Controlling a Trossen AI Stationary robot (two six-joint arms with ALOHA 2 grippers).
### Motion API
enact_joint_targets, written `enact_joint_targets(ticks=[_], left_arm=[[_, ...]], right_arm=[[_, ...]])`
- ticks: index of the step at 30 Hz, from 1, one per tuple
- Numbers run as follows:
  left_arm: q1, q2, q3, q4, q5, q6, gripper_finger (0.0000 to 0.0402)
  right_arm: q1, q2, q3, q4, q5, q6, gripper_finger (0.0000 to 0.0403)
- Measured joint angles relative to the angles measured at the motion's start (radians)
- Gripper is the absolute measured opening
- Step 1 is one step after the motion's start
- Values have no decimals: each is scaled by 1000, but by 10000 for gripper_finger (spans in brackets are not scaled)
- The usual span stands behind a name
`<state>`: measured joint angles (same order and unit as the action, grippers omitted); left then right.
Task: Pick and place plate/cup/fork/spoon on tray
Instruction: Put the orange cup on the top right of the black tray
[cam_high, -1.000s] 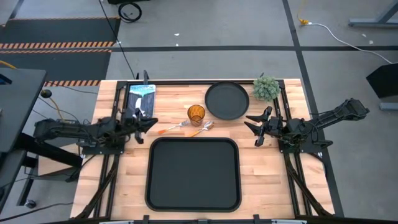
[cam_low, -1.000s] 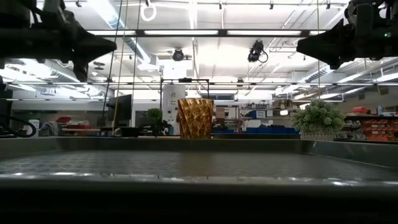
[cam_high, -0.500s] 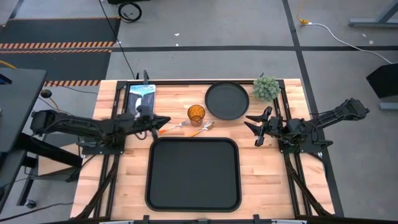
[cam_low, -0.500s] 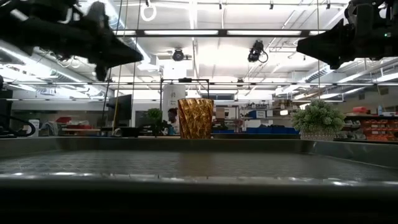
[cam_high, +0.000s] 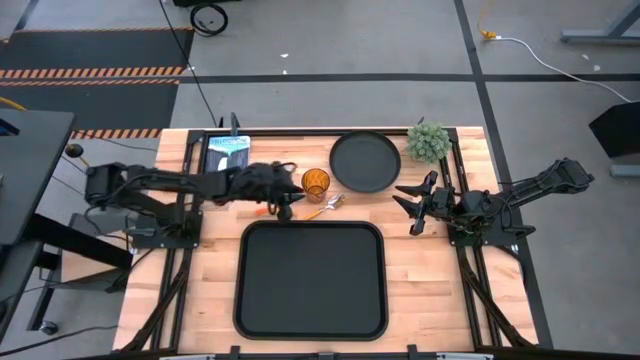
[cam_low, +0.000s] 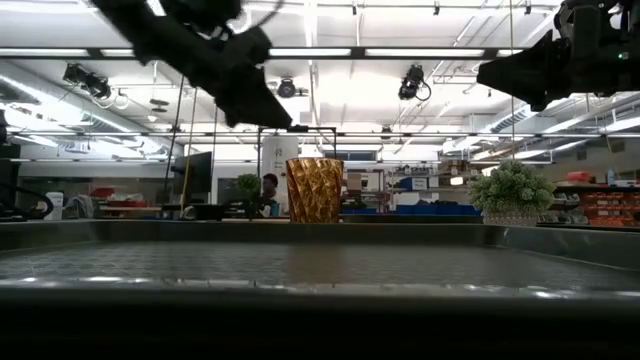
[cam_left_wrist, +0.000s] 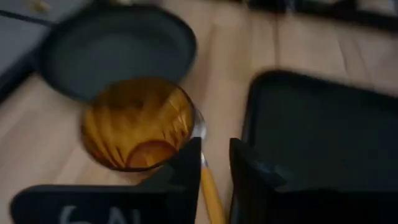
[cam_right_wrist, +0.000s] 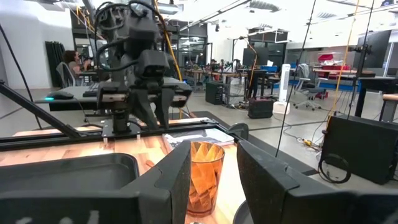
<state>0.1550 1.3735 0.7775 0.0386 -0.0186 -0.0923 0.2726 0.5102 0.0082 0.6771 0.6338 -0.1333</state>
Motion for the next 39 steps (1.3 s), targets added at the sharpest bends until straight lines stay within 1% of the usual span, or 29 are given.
enact_joint_targets(ticks=[3, 9, 11, 15, 16, 21, 24, 27, 31, 39], left_arm=[[12, 76, 112, -141, 34, 55, 115], [-3, 226, 350, -413, 32, 188, 140], [-14, 265, 421, -474, 17, 223, 147], [-32, 332, 521, -585, -79, 261, 163], [-35, 341, 536, -597, -88, 263, 168], [-37, 367, 566, -612, -98, 269, 207], [-37, 370, 566, -625, -144, 271, 232], [-37, 370, 566, -623, -164, 289, 245], [-34, 372, 566, -621, -165, 296, 243], [-23, 441, 567, -618, -160, 321, 216]], right_arm=[[0, 0, 0, 2, 0, 0, 137], [0, 0, 0, 2, 0, 0, 137], [0, 0, 0, 2, 0, 0, 137], [0, 0, 0, 3, 0, 0, 137], [0, 0, 0, 2, 0, 0, 137], [0, 0, 0, 2, 0, 0, 137], [0, 0, 0, 2, 0, 0, 137], [0, 0, 0, 2, 0, 0, 137], [0, 0, 0, 2, 0, 0, 137], [0, 0, 0, 2, 0, 0, 137]])
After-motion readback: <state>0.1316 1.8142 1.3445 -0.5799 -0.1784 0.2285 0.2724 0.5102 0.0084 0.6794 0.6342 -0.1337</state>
